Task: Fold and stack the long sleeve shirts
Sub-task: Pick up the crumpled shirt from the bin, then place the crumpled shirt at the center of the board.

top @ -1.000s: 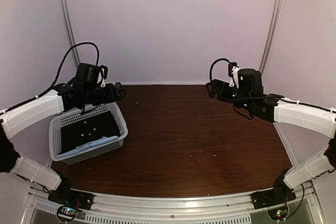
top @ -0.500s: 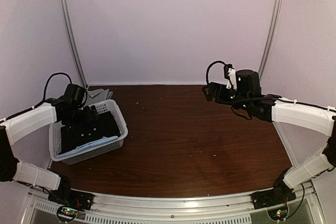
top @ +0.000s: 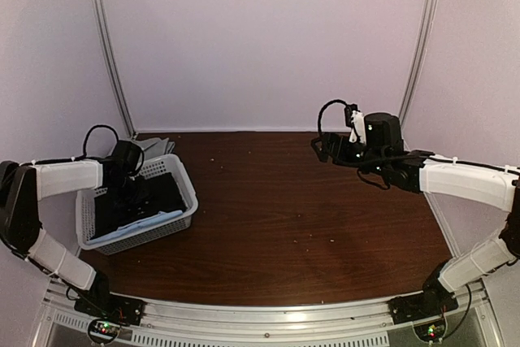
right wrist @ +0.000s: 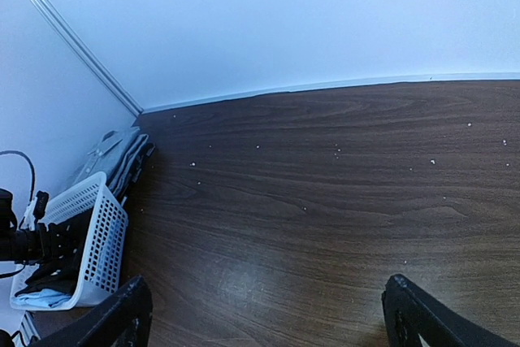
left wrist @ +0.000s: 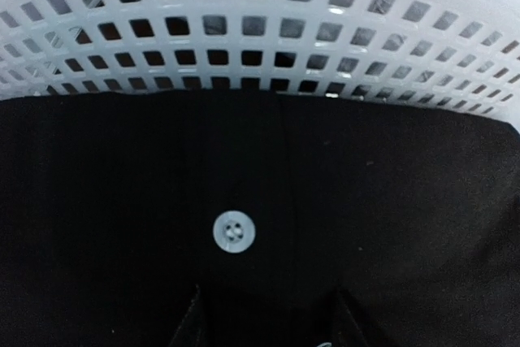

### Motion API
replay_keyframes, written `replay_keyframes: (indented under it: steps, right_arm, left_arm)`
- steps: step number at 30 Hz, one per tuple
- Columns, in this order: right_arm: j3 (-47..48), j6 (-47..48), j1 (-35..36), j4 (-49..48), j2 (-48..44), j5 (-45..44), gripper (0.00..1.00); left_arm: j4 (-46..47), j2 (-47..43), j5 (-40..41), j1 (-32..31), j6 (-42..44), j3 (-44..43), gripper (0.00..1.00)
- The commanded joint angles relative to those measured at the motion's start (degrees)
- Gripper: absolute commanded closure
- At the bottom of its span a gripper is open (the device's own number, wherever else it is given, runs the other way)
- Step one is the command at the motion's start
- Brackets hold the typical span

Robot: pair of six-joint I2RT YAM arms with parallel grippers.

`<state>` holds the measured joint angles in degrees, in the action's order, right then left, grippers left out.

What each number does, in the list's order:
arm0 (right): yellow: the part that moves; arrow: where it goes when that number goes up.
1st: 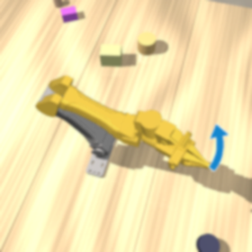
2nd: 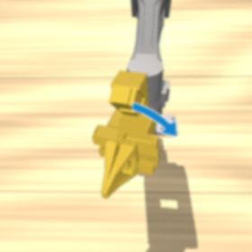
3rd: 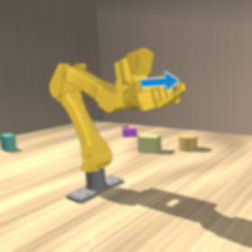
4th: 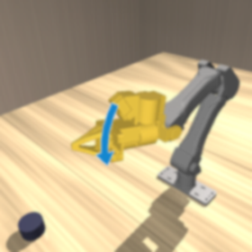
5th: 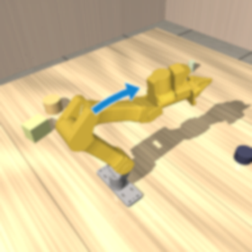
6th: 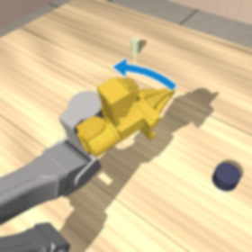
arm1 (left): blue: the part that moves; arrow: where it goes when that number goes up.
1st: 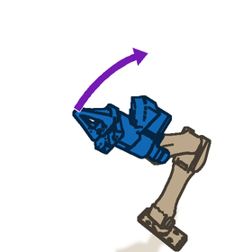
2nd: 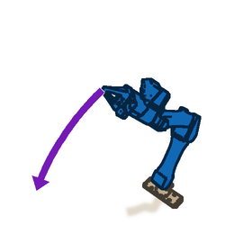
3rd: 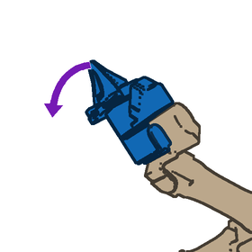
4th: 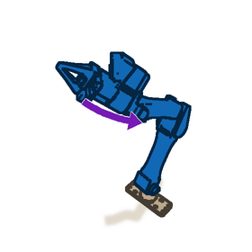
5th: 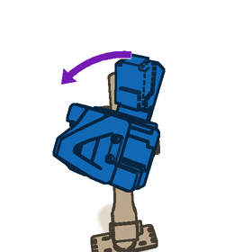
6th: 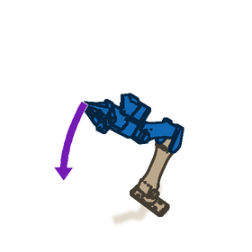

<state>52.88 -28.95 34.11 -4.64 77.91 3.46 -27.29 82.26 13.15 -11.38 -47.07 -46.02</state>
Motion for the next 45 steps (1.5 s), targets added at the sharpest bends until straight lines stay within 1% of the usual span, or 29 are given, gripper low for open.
replay_keyframes:
  steps: [1,2,3,5,6,15,21,25,31,38,41,45]
  right_arm:
    - [-0.8,-0.8,-0.4,-1.6,-0.8,1.1,0.0]
    - [-0.9,-0.8,-0.4,-1.7,-0.9,1.1,0.0]
    - [-0.9,-0.9,-0.3,-1.8,-0.9,1.1,0.0]
    - [-0.9,-1.0,-0.4,-1.9,-0.8,1.3,0.0]
    - [-0.8,-1.0,-0.4,-1.9,-0.8,1.4,0.0]
    - [0.1,-1.0,-0.4,-2.8,-0.3,2.0,0.0]
    - [1.2,-1.2,-0.3,-3.5,1.0,3.4,0.0]
    - [1.3,-1.2,-0.3,-4.7,1.1,4.4,0.0]
    - [1.4,-0.3,0.6,-7.5,0.7,6.8,0.0]
    - [1.8,0.8,1.8,-8.3,-0.2,6.2,0.0]
    - [1.7,1.6,2.0,-7.8,-1.5,4.8,0.0]
    - [1.2,3.1,2.0,-5.8,-5.0,0.2,0.0]
  left_arm:
    - [3.6,2.1,2.5,0.5,0.9,-0.7,0.61]
    - [3.7,2.0,2.7,0.6,1.4,-1.0,0.66]
    - [3.7,1.8,2.8,0.5,2.1,-1.5,0.8]
    - [3.3,1.2,2.8,0.5,3.2,-2.6,0.98]
    - [2.9,0.7,2.8,0.5,3.9,-3.3,1.0]
    - [-1.4,-10.0,1.2,0.2,12.0,-13.1,1.0]
    - [-1.4,-14.7,-3.6,-1.4,15.3,-21.4,1.0]
    - [1.9,-15.8,-8.2,-4.5,16.2,-25.9,1.0]
    - [8.1,-12.7,-14.0,-11.2,15.9,-33.9,1.0]
    - [12.3,-4.0,-18.3,-20.9,17.3,-49.3,1.0]
    - [13.0,-0.2,-19.8,-24.3,17.6,-55.0,1.0]
    - [14.4,4.4,-22.0,-29.7,17.5,-59.1,1.0]
